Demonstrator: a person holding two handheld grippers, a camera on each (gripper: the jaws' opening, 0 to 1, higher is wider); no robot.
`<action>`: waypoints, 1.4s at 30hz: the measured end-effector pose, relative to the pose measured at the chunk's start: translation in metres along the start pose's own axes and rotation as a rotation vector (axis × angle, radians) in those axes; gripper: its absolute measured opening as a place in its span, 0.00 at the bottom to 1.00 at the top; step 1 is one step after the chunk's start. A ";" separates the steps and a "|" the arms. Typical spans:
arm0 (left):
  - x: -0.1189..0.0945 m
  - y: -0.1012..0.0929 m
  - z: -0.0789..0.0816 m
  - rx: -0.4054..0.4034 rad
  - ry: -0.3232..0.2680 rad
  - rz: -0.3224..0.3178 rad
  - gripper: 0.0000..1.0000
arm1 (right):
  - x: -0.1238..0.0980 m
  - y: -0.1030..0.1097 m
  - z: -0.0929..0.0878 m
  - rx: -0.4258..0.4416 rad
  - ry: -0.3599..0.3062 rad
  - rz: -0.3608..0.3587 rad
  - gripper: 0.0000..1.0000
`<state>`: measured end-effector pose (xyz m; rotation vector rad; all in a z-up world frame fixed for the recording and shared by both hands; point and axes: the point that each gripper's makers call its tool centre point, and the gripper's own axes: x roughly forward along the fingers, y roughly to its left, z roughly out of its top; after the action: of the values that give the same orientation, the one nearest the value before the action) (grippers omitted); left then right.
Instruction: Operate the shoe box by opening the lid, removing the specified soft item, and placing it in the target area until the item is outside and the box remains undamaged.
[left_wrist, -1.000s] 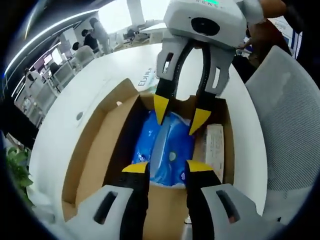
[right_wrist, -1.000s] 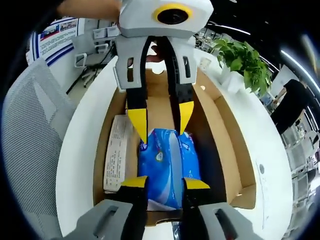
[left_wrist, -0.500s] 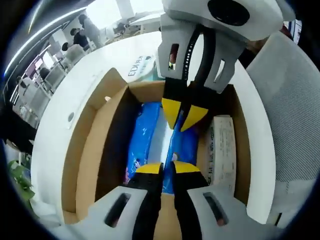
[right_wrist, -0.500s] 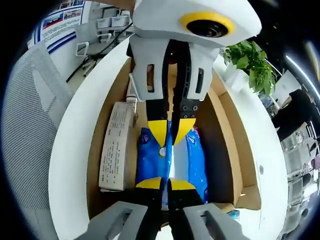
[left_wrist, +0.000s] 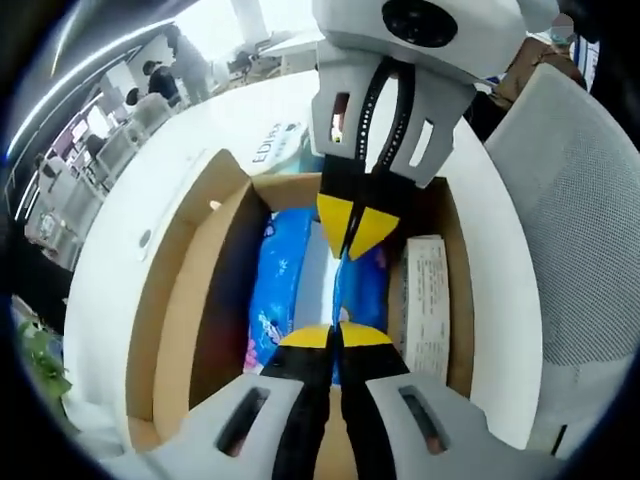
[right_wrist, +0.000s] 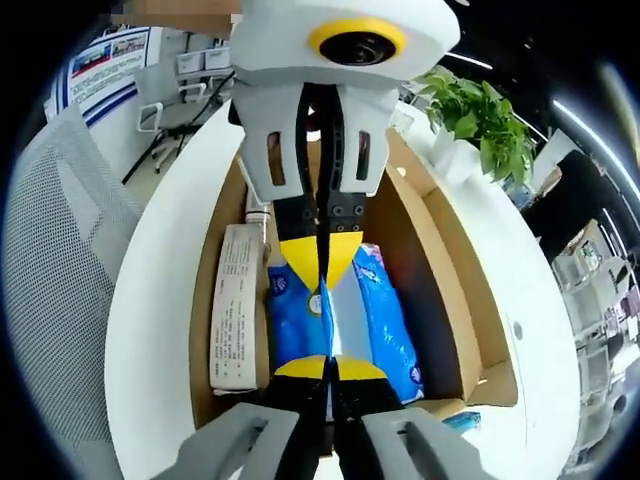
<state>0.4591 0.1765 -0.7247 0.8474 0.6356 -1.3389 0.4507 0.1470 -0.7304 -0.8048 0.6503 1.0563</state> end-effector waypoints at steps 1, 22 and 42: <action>-0.002 0.002 0.001 0.001 -0.002 0.003 0.00 | -0.001 -0.001 0.002 0.003 -0.004 -0.004 0.00; -0.044 0.003 0.014 0.027 -0.018 0.047 0.00 | -0.029 -0.004 0.037 -0.005 -0.084 -0.052 0.00; -0.070 0.001 0.027 0.043 -0.017 0.065 0.00 | -0.051 -0.006 0.056 -0.029 -0.112 -0.064 0.00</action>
<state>0.4483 0.1944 -0.6524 0.8830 0.5630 -1.3038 0.4423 0.1662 -0.6572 -0.7810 0.5124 1.0467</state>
